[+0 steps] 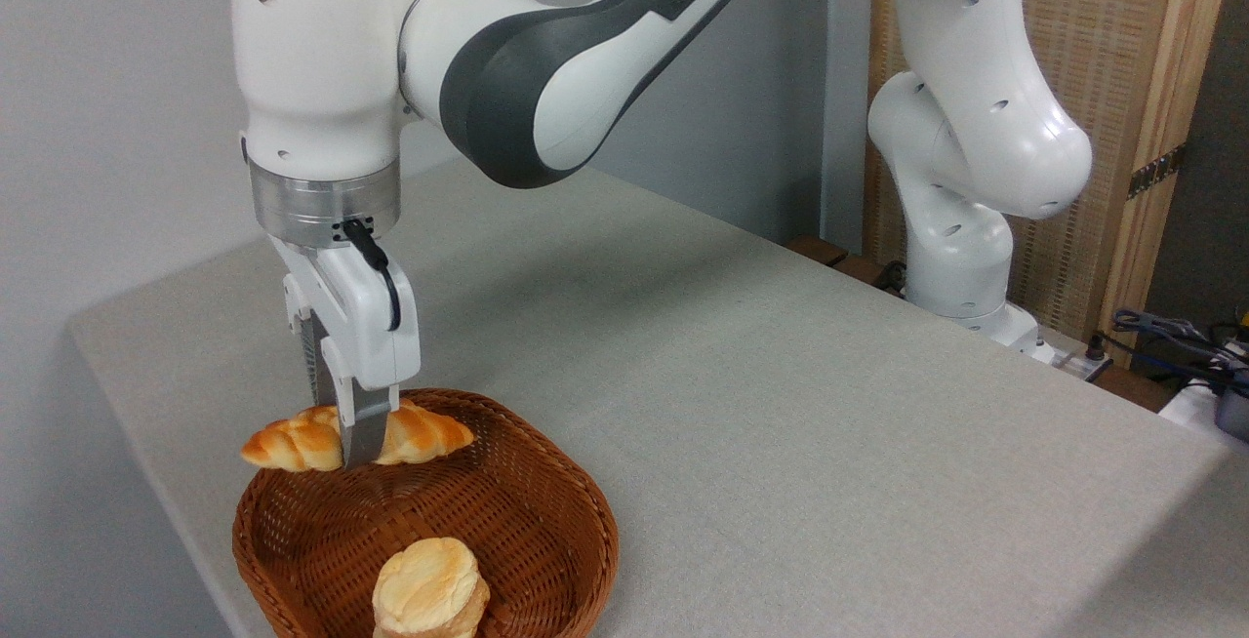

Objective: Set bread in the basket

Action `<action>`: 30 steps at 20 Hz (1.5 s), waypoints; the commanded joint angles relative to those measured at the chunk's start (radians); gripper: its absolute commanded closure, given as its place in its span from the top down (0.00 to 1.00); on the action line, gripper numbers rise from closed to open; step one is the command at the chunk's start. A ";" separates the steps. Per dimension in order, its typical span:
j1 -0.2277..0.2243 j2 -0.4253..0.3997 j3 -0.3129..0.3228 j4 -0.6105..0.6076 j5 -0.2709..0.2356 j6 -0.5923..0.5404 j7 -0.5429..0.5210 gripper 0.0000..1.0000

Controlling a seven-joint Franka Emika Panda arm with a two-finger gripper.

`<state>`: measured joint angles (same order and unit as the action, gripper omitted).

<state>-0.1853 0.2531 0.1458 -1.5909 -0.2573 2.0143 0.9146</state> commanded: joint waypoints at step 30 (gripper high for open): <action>0.038 -0.192 -0.049 0.032 0.219 -0.327 -0.247 1.00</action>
<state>-0.1656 0.1012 0.1228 -1.5427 -0.0835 1.7297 0.6970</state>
